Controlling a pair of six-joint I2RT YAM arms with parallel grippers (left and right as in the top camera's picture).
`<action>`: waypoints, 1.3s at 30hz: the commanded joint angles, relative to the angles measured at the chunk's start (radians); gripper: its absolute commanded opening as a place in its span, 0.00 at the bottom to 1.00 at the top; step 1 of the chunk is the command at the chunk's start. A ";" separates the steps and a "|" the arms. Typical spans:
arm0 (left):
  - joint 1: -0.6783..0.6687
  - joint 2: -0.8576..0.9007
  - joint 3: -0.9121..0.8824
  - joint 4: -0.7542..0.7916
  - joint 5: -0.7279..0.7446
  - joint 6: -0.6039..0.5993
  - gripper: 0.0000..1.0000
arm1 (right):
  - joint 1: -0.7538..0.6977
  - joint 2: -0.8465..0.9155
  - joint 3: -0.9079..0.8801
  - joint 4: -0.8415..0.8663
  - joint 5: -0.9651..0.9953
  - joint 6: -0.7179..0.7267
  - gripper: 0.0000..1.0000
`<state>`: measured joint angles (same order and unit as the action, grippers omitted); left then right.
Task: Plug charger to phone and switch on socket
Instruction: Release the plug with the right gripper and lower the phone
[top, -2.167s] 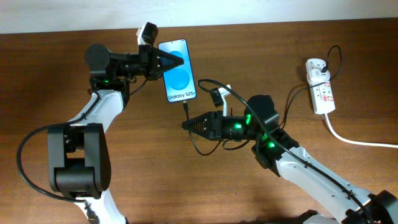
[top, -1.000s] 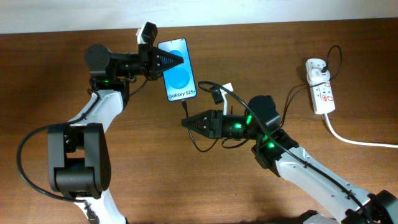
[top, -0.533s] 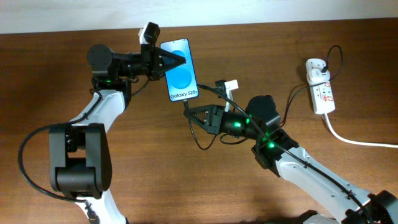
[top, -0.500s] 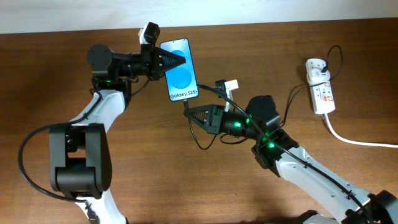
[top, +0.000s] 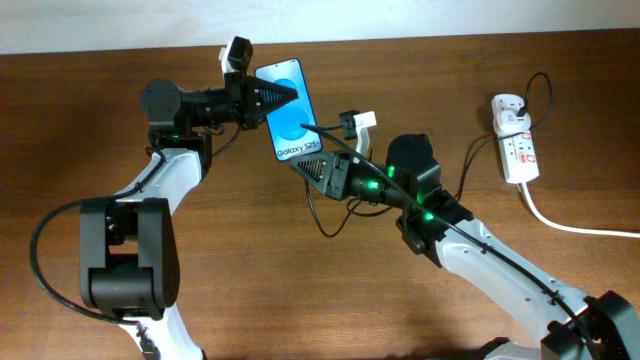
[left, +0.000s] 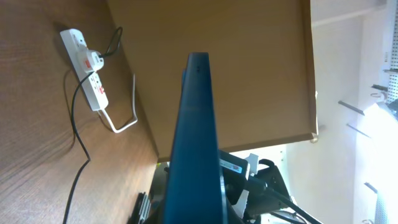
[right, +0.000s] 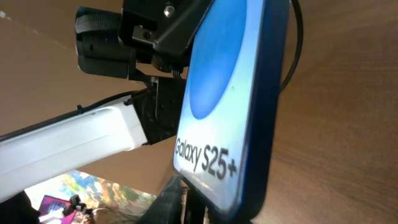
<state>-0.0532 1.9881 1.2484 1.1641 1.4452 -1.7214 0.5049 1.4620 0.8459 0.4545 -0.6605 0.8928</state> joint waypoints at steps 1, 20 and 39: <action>0.004 -0.011 -0.019 0.011 0.127 0.055 0.00 | -0.009 -0.005 0.070 0.006 -0.013 -0.079 0.29; 0.024 -0.011 -0.019 0.010 0.089 0.149 0.00 | 0.393 -0.042 0.286 -0.830 0.919 -0.492 0.20; -0.284 -0.085 0.012 0.153 -0.325 -0.099 0.00 | 0.377 -0.728 0.520 -1.333 1.081 -0.412 0.99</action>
<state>-0.2195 1.9862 1.2224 1.3079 1.2598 -1.7576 0.8841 0.8268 1.3609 -0.8433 0.3119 0.4568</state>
